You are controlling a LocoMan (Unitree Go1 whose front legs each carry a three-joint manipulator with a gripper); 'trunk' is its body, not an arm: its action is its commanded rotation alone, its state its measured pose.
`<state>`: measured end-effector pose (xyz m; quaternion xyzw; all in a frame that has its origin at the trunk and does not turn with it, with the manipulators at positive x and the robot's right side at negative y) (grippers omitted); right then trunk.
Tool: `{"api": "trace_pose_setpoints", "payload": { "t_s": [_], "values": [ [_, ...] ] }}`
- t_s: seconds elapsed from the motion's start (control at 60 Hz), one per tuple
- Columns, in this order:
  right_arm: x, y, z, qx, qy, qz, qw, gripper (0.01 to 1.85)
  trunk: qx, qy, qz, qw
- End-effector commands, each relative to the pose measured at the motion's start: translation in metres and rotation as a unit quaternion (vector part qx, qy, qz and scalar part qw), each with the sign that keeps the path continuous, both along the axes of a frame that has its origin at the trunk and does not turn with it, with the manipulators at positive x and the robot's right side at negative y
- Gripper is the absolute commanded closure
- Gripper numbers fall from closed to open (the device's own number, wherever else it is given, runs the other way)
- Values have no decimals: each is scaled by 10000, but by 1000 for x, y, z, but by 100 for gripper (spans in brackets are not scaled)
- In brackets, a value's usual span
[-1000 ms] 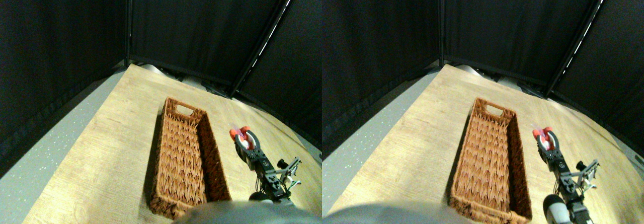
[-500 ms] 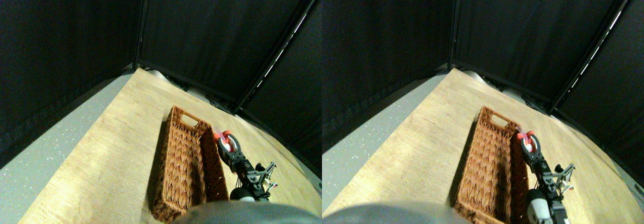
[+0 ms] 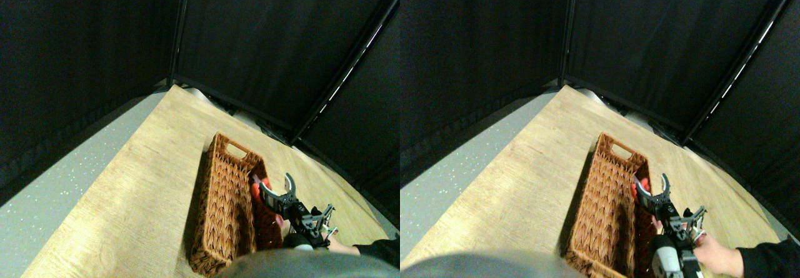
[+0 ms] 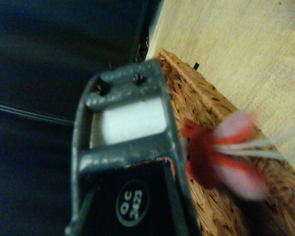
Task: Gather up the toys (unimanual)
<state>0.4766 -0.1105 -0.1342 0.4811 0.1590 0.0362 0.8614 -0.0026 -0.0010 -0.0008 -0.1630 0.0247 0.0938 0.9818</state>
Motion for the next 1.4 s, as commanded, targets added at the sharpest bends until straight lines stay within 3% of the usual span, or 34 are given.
{"api": "trace_pose_setpoints", "payload": {
  "t_s": [0.017,0.2,0.25,0.417,0.433,0.45,0.583,0.7,0.8,0.933,1.133,1.4],
  "values": [
    [1,-2,7,-68,-167,20,9998,75,9,105,34,9999],
    [2,-13,10,-286,-455,-82,9985,77,106,114,-95,9998],
    [4,-23,13,-268,-724,-390,9963,84,139,118,-138,9997],
    [13,-67,21,-266,-1206,-674,9901,113,279,139,-336,9989],
    [13,-67,21,-266,-1206,-674,9901,113,284,140,-347,9989],
    [13,-76,23,-389,-1358,-920,9857,113,294,146,-370,9988],
    [14,-104,25,-444,-1555,-1006,9817,119,395,154,-520,9978],
    [6,-120,22,-271,-1720,-1251,9767,127,463,166,-604,9970],
    [-1,-131,17,-200,-1770,-1375,9744,123,530,184,-651,9963],
    [-10,-138,3,-11,-1654,-1499,9748,118,567,188,-679,9959],
    [-25,-140,-22,409,-1154,-1852,9750,116,573,242,-669,9958],
    [-35,-128,-46,806,-608,-1852,9775,110,458,264,-596,9968]
  ]
}}
